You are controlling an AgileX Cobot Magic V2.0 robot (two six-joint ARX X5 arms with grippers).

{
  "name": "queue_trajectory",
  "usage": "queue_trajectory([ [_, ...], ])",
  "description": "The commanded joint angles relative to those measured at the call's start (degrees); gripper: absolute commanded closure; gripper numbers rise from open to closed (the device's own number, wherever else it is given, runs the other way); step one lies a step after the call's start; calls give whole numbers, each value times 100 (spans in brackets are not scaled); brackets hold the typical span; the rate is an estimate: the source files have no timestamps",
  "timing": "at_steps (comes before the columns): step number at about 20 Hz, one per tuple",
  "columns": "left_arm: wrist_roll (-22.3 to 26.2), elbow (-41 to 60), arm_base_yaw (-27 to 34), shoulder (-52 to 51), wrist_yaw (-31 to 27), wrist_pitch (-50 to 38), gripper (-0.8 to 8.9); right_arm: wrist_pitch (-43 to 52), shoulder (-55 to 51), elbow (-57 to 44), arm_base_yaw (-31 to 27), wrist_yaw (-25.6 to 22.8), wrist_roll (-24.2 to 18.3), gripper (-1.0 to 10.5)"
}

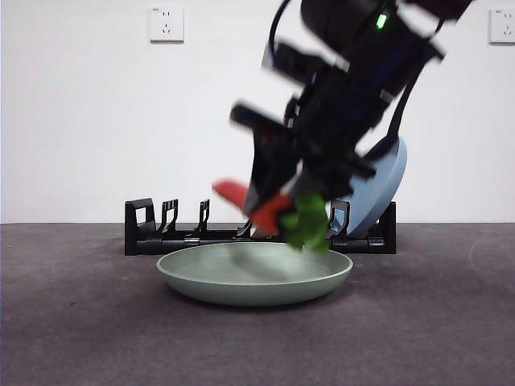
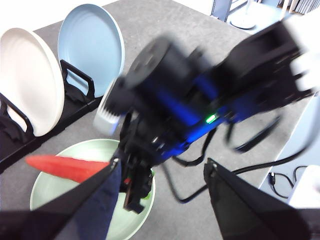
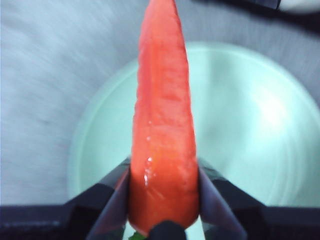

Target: Take the green plate from the plate rack,put the plate on the table,take the carrot from the table,put the carrot in the plate

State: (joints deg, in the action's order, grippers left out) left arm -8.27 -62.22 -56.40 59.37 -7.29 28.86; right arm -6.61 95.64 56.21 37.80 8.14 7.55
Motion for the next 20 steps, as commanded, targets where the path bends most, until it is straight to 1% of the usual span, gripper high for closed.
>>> queue_trajectory([
  [1,-55,24,-13,4,-7,42,530,179,380,-15,35,-111,81,959],
  [4,-55,24,-13,4,-7,120,530,212,675,-15,37,-109,76,959],
  [7,-57,24,-13,7,-7,146,530,181,726,-15,66,-83,74,957],
  [8,-57,24,-13,4,-7,166,530,181,726,-15,74,-61,74,919],
  [10,-57,24,-13,4,-7,236,530,175,726,-15,79,-66,76,669],
  [11,-57,24,-13,4,-7,286,530,168,723,-15,79,-68,79,490],
  [12,-57,24,-13,7,-7,317,530,166,723,-15,81,-68,79,402],
  [16,-57,24,-13,4,-7,341,530,136,664,15,85,-70,81,398],
  [20,-57,24,-13,4,-9,343,530,-153,92,39,90,-83,76,398],
])
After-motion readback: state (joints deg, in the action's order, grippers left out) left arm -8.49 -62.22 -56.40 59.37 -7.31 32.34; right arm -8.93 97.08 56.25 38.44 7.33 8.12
